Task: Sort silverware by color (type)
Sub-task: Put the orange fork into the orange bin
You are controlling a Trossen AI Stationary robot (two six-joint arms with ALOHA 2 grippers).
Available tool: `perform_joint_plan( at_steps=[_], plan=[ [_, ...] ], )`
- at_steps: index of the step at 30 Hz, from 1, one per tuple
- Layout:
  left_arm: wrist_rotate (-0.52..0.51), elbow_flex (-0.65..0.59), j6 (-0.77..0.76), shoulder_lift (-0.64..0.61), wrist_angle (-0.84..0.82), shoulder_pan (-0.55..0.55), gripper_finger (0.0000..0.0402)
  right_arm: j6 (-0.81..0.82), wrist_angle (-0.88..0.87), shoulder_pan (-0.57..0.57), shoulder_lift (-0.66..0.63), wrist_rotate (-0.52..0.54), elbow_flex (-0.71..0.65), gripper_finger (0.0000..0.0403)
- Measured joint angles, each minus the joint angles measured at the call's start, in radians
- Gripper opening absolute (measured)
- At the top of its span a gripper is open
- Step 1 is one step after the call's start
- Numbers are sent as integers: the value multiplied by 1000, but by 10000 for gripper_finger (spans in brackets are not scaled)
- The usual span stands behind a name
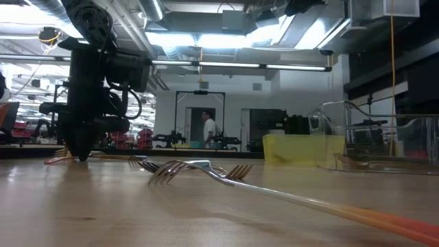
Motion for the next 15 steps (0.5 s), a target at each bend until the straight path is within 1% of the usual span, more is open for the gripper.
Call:
perform_joint_plan(
  at_steps=[10,15],
  plan=[
    [5,-1,-1,1,5,0,20,0,0,0,0,0,0,95],
    [7,0,5,1,2,0,7,-6,0,-1,0,0,0,95]
  ],
)
